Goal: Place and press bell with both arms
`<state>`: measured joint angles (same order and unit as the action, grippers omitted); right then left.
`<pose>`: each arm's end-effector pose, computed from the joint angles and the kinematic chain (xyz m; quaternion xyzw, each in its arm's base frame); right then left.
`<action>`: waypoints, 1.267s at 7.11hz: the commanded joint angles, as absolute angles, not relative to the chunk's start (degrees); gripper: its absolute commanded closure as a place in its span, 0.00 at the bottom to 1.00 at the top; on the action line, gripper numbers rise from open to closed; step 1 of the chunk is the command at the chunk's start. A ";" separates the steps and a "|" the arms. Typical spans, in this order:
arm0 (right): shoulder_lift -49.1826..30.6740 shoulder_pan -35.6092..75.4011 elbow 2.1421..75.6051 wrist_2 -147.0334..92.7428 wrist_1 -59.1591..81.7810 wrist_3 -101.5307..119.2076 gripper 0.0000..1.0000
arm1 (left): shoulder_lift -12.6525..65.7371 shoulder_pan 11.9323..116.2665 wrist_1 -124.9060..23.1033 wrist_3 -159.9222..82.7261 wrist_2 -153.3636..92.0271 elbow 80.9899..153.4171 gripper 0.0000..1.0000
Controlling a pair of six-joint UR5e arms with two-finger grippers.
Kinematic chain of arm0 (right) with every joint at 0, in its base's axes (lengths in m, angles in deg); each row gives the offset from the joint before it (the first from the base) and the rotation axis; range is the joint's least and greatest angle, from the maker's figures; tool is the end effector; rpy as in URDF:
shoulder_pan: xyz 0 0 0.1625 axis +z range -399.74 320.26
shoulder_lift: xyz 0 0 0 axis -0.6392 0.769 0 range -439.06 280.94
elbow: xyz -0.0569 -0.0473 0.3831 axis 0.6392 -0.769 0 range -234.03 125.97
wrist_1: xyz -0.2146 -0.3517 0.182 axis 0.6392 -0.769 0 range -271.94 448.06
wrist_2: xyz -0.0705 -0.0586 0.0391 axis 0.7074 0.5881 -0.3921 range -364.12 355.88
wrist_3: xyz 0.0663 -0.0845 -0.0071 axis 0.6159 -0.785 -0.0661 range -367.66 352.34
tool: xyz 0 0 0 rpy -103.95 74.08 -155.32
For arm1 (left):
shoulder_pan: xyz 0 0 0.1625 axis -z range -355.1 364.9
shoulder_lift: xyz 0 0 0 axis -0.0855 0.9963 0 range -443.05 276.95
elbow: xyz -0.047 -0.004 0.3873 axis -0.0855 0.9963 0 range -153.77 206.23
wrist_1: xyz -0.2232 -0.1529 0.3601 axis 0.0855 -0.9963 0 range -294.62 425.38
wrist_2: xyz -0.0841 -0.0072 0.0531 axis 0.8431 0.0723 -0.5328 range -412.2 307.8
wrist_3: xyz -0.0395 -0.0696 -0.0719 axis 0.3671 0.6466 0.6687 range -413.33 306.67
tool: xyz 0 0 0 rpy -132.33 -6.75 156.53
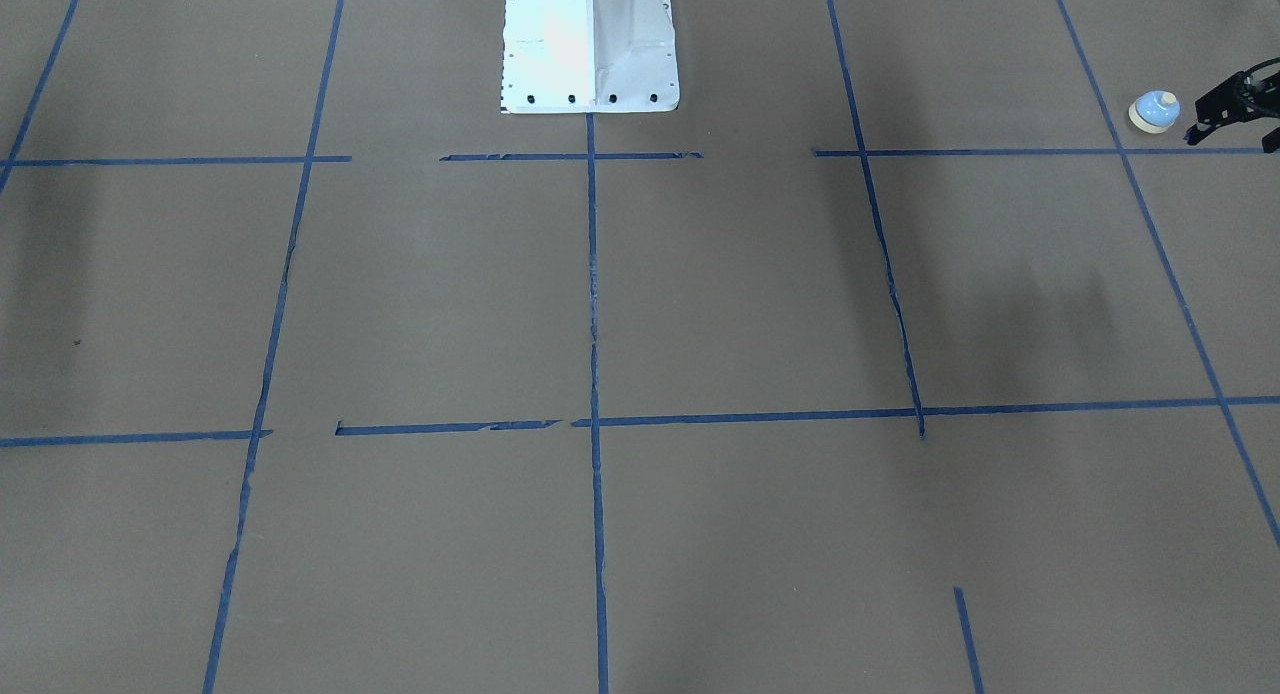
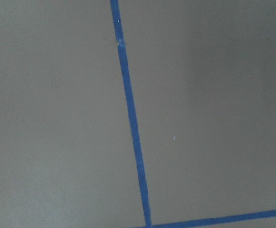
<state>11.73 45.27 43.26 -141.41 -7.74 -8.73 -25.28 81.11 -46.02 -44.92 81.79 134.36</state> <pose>0.0085 -0.5253 0.5757 -0.0081 -0.4010 -0.0508 0.9146 0.0190 -0.3228 0.6615 -0.0141 0.3781 0.0673 0.9232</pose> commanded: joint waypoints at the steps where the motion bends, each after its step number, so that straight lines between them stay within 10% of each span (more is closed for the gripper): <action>1: 11.73 44.91 43.26 -141.58 -7.66 -8.98 0.00 | -29.44 79.71 -54.19 -43.31 81.48 126.67 0.00; 9: 11.73 43.41 44.40 -141.58 -7.57 -9.16 0.00 | -24.34 60.83 -70.03 -21.90 80.17 115.45 0.00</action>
<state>11.73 43.48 44.39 -141.59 -7.57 -9.15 -25.23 64.23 -66.43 -26.17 80.75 117.36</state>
